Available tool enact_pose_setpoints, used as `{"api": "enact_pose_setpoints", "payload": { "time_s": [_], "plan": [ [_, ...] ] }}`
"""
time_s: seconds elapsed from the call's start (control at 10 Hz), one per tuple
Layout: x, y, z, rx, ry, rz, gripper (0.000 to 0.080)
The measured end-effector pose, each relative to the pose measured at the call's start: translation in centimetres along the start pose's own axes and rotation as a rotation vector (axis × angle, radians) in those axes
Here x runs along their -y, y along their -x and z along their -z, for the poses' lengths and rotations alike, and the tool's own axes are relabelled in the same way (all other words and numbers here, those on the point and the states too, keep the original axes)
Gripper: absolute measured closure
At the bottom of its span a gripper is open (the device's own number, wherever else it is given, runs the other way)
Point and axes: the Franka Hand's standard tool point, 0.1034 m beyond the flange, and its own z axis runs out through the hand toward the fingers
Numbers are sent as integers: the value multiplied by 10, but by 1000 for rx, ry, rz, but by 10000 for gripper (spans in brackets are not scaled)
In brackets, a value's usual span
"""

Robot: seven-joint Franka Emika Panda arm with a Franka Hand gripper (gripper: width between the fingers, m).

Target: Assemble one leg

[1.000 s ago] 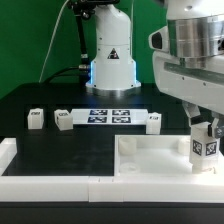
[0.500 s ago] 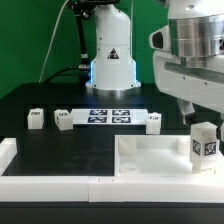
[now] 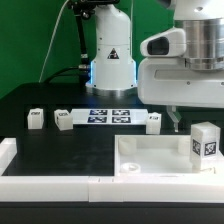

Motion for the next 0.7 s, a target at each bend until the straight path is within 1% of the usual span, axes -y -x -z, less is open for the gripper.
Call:
{"api": "enact_pose_setpoints", "payload": {
  "time_s": [0.1,0.4,0.5,0.6,0.7],
  "plan": [
    [-1,0,0,-2,6,98,150],
    [-7,-3,0,-1,7,350,150],
    [-7,-3,0,-1,7,353,150],
    [-7,-3,0,-1,7,351,272],
    [-7,-3,0,-1,7,351,412]
  ]
}}
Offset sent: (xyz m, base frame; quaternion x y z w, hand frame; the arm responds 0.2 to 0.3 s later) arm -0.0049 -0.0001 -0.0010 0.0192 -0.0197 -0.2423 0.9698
